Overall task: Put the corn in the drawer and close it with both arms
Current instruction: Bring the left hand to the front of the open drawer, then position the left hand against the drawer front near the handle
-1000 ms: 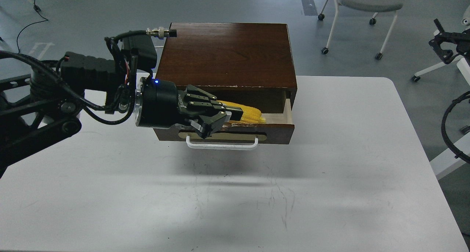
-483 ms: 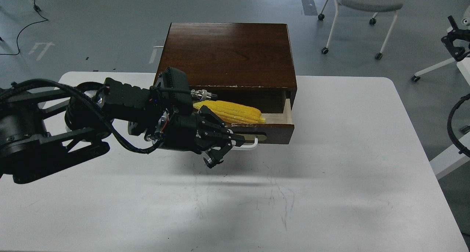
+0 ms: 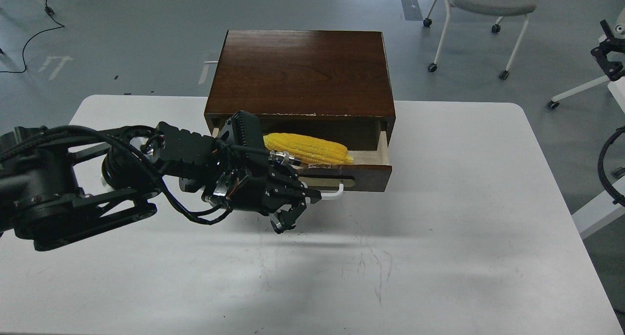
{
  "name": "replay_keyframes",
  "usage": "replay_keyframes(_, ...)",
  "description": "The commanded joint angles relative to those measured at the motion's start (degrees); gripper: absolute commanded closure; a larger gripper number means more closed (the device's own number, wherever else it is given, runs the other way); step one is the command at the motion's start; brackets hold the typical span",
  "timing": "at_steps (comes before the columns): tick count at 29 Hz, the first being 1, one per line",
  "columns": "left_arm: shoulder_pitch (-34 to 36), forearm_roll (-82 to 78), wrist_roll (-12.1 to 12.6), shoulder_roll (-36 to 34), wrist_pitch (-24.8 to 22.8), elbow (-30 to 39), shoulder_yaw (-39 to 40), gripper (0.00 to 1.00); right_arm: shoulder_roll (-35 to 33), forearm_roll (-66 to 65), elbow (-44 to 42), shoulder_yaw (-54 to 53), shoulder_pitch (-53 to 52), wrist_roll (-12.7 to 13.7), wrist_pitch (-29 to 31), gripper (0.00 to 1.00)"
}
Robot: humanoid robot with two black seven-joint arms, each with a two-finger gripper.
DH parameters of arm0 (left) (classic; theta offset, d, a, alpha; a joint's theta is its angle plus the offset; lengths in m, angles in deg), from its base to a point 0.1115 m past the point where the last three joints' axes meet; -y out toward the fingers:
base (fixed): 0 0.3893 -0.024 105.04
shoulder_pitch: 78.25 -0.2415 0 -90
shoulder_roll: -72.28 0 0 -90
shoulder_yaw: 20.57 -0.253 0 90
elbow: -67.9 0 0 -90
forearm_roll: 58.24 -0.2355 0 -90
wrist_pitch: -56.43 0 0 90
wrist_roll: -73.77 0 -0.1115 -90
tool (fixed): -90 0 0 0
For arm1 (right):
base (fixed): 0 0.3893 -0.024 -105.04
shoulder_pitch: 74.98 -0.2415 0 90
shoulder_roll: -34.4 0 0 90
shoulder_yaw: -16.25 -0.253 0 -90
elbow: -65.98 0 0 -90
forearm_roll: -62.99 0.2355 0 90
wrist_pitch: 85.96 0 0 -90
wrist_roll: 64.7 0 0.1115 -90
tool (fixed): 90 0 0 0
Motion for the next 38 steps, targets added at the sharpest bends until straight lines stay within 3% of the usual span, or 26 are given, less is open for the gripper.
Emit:
replay_keyframes(1,-0.06,-0.56,-0.08,0.26,0.0,-1.34,-0.19,1.0,0.41,-0.02,-0.19,0.0,0.01,0.0,0.04,0.0)
replay_keyframes(38,-0.06,-0.56,-0.16,-0.79,0.0,-2.3,-0.89,1.0,0.41,-0.28,-0.19,0.0,-0.78,0.0,-0.23,0.0)
